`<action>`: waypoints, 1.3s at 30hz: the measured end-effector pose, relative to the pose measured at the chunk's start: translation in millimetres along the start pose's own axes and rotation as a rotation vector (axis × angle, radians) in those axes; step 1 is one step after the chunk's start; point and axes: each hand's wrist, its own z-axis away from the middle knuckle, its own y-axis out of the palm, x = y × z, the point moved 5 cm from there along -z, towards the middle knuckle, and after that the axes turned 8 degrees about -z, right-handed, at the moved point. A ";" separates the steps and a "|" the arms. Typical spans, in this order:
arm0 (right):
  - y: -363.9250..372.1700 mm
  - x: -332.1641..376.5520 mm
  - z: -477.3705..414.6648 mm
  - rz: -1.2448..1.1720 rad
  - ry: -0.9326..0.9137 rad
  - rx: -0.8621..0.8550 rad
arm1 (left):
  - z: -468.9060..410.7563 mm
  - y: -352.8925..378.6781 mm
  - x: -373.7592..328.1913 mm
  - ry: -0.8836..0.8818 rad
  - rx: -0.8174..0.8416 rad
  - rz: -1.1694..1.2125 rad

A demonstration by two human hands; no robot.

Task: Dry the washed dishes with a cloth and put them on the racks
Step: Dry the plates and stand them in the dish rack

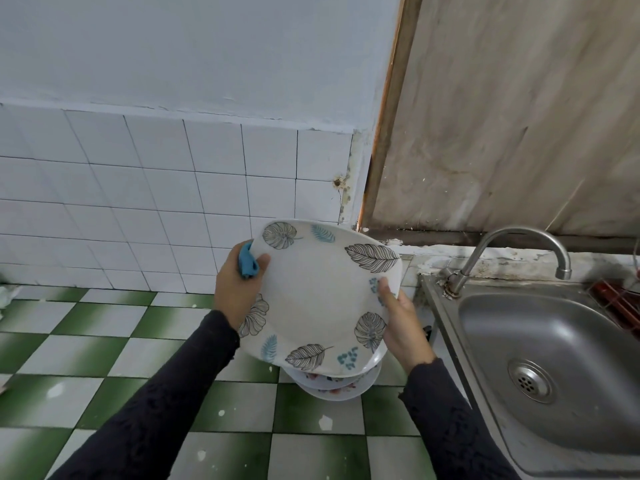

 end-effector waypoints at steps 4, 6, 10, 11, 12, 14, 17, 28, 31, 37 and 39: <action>4.0 -1.5 1.2 0.012 -0.017 -0.008 | 19.9 8.1 23.5 -0.073 -0.261 -0.032; 8.8 -5.7 4.1 -0.008 -0.004 -0.004 | 26.0 17.1 34.7 -0.038 -0.347 -0.135; 14.4 -12.9 7.1 -0.081 0.027 -0.026 | 40.9 49.2 50.0 -0.119 -0.228 -0.389; 16.6 -14.7 6.8 -0.112 0.035 -0.022 | 44.7 57.6 50.7 -0.118 -0.156 -0.400; 18.4 -16.7 7.1 -0.141 0.044 -0.017 | 49.1 67.5 52.9 -0.100 -0.072 -0.423; 23.2 -19.1 6.6 -0.192 0.055 -0.011 | 62.9 84.8 54.9 0.001 0.101 -0.516; 21.6 -15.6 1.1 -0.249 0.039 -0.039 | 102.3 103.6 54.7 0.233 0.410 -0.618; 22.4 -24.6 12.1 -0.315 0.073 0.046 | 32.7 82.3 55.0 0.148 0.338 -0.654; 38.0 -27.9 12.7 -0.313 0.091 0.041 | 56.7 104.1 24.4 0.300 0.405 -0.634; 39.5 -33.3 8.9 -0.389 0.147 0.046 | 68.5 114.0 14.1 0.615 0.508 -0.682; 39.4 -30.2 9.7 -0.352 0.120 0.064 | 39.2 104.3 12.6 0.536 0.448 -0.661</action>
